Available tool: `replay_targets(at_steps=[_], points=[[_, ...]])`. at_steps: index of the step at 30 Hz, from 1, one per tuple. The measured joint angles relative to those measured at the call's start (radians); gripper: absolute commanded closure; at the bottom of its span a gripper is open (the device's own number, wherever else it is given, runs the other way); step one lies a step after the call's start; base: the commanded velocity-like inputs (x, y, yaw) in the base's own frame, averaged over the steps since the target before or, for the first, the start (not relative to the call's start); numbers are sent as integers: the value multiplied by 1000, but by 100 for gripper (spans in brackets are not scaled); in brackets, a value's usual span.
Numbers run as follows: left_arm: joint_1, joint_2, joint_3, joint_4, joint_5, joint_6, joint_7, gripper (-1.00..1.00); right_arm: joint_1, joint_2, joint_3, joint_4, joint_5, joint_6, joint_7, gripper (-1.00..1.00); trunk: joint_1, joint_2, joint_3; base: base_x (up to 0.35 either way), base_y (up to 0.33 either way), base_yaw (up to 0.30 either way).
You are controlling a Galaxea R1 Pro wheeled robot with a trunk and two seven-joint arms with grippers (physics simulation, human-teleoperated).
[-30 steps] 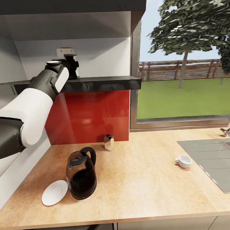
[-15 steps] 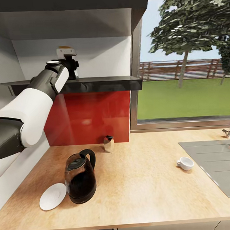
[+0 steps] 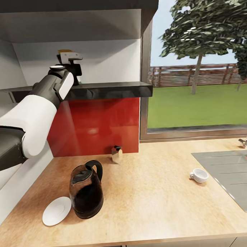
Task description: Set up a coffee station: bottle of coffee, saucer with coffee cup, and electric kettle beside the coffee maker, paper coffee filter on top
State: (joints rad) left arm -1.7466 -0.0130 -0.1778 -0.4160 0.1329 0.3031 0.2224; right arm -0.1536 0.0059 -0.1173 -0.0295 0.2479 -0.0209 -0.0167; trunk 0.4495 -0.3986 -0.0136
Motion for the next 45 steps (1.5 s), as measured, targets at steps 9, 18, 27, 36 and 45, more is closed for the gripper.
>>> replay_targets(at_steps=[9,18,27,36,45], points=[[0,-1,1,-1,3,3,0,100,1,0,0,0,0,0,0,-100,0,0,0,0,0,0],[-2,-6,1,-2,1,12,-5,100,1,0,0,0,0,0,0,-100,0,0,0,0,0,-1],[-17,-10,0,-5,7,45,-10,100,1,1,0,-1,0,0,0,-100,0,0,0,0,0,-198],[-9,-8,-4,-100,5,125,-14,100,1,1,0,-1,0,0,0,-100,0,0,0,0,0,-264],[-6,-11,-5,-105,-1,128,-14,100,1,1,0,-1,-1,0,0,-100,0,0,0,0,-12,-264]])
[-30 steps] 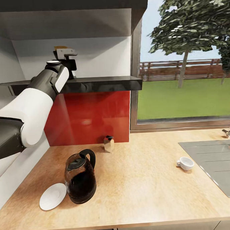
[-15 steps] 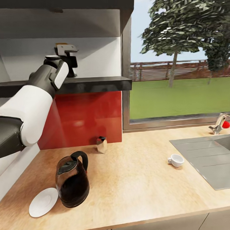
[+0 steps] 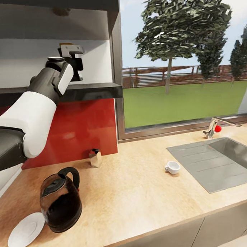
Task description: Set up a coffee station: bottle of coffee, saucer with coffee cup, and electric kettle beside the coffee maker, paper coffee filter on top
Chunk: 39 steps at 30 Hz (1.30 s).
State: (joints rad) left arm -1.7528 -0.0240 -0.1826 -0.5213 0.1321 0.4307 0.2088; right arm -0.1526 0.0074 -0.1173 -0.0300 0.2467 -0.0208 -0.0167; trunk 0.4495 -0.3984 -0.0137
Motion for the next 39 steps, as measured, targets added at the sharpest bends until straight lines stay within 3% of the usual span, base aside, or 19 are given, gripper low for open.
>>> replay_targets(at_steps=[13,39], points=[[0,1,0,-1,-2,1,0,100,0,2,0,0,0,0,0,-100,0,0,0,0,-233,-264],[1,0,3,-35,4,1,2,100,0,2,0,0,0,0,1,-100,0,0,0,0,-17,-264]])
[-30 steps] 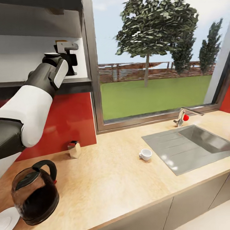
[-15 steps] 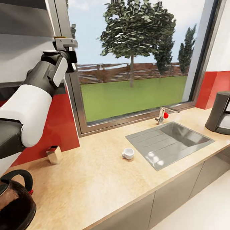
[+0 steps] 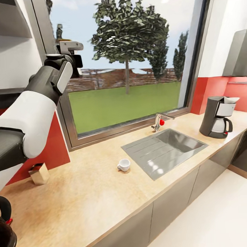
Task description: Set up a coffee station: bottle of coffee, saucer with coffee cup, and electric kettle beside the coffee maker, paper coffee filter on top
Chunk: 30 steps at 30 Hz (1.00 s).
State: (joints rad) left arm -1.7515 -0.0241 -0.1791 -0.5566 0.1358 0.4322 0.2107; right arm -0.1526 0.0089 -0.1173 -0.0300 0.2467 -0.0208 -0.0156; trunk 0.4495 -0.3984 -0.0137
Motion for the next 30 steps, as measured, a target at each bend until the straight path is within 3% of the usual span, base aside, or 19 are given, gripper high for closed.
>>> replay_targets(at_steps=[5,11,15,19,25,30], points=[[19,-2,-2,0,3,-3,-2,100,0,1,0,0,0,0,0,-100,0,0,0,0,0,-264],[139,-43,-3,0,7,-24,-4,100,0,3,0,0,0,0,-1,-100,0,0,0,0,0,-265],[222,-69,-3,0,5,-109,-12,100,0,3,0,0,0,0,-1,-100,0,0,0,0,0,-265],[306,-76,-6,-6,0,-179,-108,100,0,3,0,0,-1,0,-1,-100,0,0,0,0,0,-265],[443,-61,-14,-71,-8,-189,-192,100,0,5,0,-2,-3,-4,-2,-100,0,0,0,0,0,-226],[636,7,-17,-252,-11,-192,-280,100,0,6,-3,-8,-3,-8,-2,-100,0,0,0,0,0,-38]])
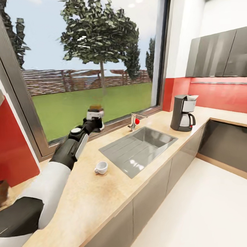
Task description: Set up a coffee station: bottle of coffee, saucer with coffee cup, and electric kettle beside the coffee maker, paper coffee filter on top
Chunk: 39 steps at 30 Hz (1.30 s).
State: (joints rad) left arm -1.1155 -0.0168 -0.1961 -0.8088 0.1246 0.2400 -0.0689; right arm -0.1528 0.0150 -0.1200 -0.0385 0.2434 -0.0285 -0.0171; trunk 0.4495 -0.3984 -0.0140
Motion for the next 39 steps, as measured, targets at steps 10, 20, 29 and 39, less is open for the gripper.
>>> replay_targets(at_steps=[10,20,29,39], points=[[324,83,7,-243,-4,-35,-55,100,-1,1,-2,-44,-2,-1,0,-100,0,0,0,0,0,-1],[459,107,48,-293,0,-85,-42,100,-1,-2,-62,-44,-78,-46,0,-100,0,0,0,135,-105,0],[497,104,48,-306,-1,-86,-42,100,-1,-3,-75,-44,-89,-51,0,-100,0,0,0,81,-241,-52],[510,102,46,-318,-1,-86,-43,100,-1,-3,-76,-44,-88,-51,0,-100,0,0,0,1,-273,-160]])
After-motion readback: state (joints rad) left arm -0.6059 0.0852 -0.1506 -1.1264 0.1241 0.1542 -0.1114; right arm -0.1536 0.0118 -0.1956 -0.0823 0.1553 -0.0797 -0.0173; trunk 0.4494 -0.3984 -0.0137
